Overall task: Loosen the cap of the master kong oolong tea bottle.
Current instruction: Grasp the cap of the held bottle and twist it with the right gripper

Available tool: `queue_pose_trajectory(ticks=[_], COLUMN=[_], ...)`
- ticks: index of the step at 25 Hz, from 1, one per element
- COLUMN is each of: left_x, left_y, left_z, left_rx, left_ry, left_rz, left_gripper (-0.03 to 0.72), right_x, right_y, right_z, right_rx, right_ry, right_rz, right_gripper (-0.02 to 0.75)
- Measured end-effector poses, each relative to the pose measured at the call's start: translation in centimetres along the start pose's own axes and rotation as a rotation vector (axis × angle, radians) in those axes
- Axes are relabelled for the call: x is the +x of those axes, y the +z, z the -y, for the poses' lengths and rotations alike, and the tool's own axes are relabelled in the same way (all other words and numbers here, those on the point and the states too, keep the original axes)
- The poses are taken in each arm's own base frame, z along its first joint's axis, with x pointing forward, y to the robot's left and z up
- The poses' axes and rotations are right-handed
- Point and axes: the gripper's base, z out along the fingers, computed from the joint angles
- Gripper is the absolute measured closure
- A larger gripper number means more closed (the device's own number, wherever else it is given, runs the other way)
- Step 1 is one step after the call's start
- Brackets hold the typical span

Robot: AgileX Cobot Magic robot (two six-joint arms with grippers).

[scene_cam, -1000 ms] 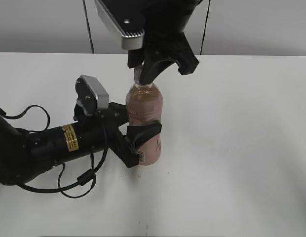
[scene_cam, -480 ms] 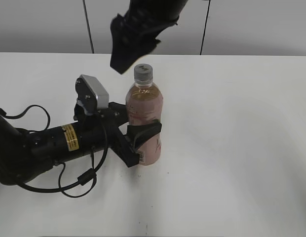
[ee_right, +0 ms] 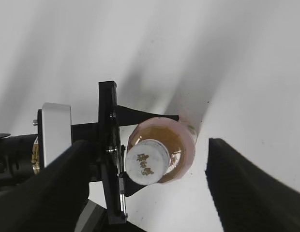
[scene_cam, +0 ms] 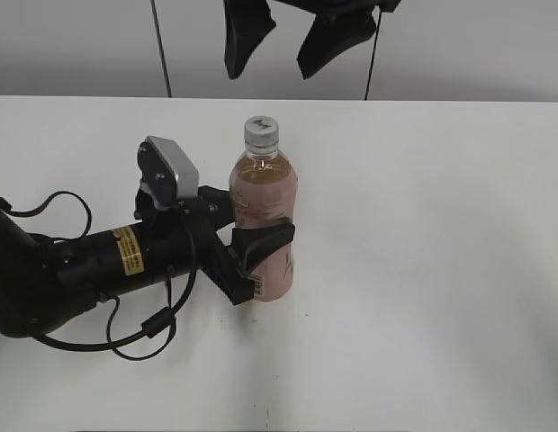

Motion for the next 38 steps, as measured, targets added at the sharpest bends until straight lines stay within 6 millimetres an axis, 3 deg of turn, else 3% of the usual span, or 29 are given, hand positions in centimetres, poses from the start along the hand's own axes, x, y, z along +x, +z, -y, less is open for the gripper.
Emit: queue_pose_trajectory(ticks=[8,18,21,24,25,30,38], left_x=[0.0,0.0,0.0,0.0,0.0,0.0,0.0], left_y=[0.0,0.0,0.0,0.0,0.0,0.0,0.0], left_z=[0.0,0.0,0.0,0.0,0.0,0.0,0.0], left_rx=[0.000,0.000,0.000,0.000,0.000,0.000,0.000], left_ry=[0.000,0.000,0.000,0.000,0.000,0.000,0.002], left_rz=[0.000,0.000,0.000,0.000,0.000,0.000,0.000], left_gripper=[0.306,0.306,0.306,0.306,0.306,0.306,0.306], right_x=[1.3,1.5,1.5,1.5,1.5,1.5,1.5], right_y=[2.0,4.4,4.7,4.7,4.7,4.7,4.6], right_z=[0.5,0.2,0.2,0.3,0.4,0.4,0.2], right_rx=[0.008,-0.039,-0.038,-0.029,-0.027,-0.050,-0.125], right_ry=[0.042,0.074,0.071,0.039,0.012,-0.291,-1.191], right_rz=[-0.085,-0.148,-0.153,-0.151,-0.150,-0.144,-0.106], right_gripper=[0.173,0.188,0.269,0.463,0.463,0.463,0.464])
